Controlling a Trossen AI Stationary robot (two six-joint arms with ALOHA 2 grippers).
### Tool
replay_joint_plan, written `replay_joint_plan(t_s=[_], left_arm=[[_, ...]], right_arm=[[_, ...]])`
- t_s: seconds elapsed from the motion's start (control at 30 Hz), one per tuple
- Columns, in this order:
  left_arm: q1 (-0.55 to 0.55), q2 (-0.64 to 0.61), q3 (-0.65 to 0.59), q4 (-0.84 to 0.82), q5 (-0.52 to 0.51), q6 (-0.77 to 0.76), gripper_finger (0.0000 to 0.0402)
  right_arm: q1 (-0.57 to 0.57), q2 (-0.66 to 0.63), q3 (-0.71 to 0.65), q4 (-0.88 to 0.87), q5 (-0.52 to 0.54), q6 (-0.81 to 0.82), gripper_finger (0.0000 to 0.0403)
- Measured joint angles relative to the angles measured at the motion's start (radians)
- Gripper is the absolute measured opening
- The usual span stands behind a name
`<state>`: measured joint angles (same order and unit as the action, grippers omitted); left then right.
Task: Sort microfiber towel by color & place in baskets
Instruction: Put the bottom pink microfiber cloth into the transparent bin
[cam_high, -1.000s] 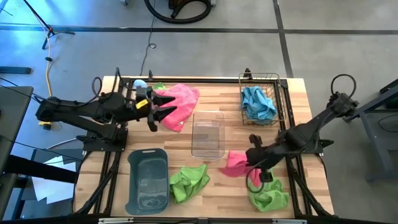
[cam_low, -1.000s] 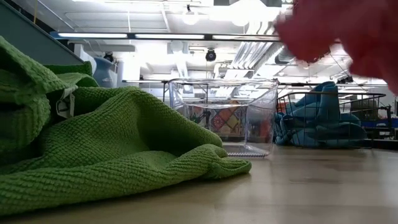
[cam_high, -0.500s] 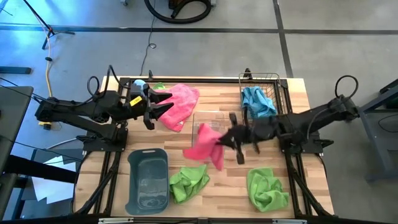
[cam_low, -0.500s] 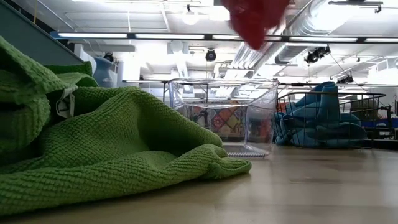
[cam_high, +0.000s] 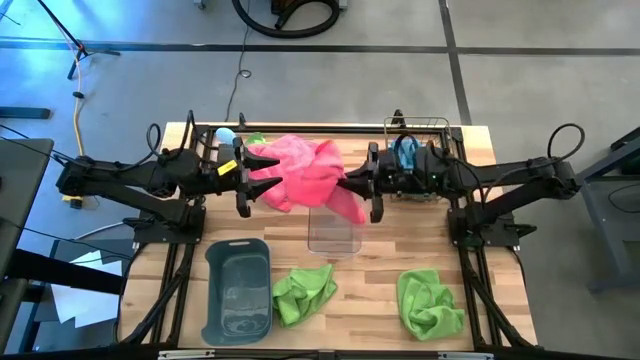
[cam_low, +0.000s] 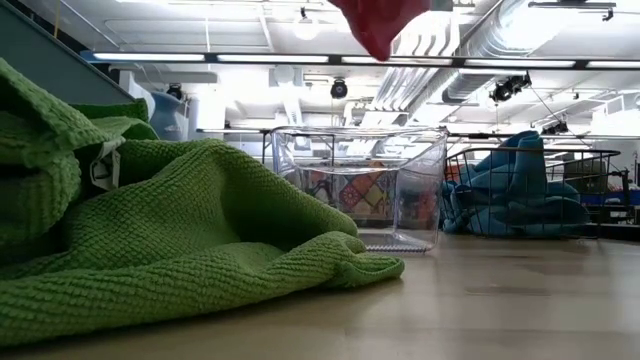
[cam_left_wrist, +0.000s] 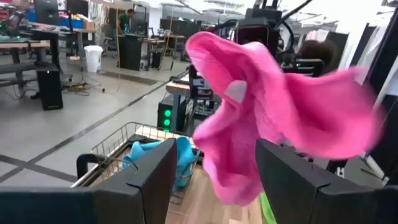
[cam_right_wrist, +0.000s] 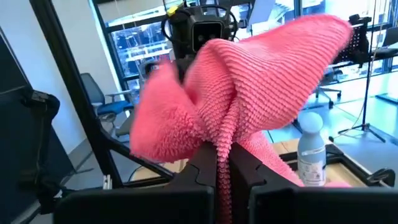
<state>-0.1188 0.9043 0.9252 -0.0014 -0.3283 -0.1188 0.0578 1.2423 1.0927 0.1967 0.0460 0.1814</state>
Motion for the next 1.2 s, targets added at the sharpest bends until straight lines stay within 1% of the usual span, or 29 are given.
replay_joint_plan(t_s=[0.5, 0.7, 0.83, 0.93, 1.07, 1.2], left_arm=[[0.0, -0.002, 0.0, -0.008, -0.001, 0.0, 0.0205], [0.0, -0.053, 0.0, -0.011, -0.001, -0.007, 0.0205], [0.0, -0.096, 0.0, -0.009, -0.001, -0.007, 0.0205], [0.0, -0.125, 0.0, -0.009, -0.001, -0.008, 0.0205], [0.0, -0.147, 0.0, -0.01, -0.001, -0.008, 0.0205], [0.0, -0.153, 0.0, -0.02, -0.001, -0.008, 0.0205]], right_arm=[[-0.006, 0.0, 0.0, 0.038, 0.01, 0.003, 0.0], [-0.023, 0.004, 0.0, 0.059, 0.012, 0.076, 0.0], [-0.061, 0.011, 0.0, -0.021, -0.033, 0.134, 0.0], [-0.088, 0.015, 0.0, -0.084, -0.034, 0.157, 0.0], [-0.121, 0.044, 0.0, -0.114, -0.018, 0.169, 0.0], [-0.132, 0.108, 0.0, -0.048, 0.005, 0.113, 0.0]])
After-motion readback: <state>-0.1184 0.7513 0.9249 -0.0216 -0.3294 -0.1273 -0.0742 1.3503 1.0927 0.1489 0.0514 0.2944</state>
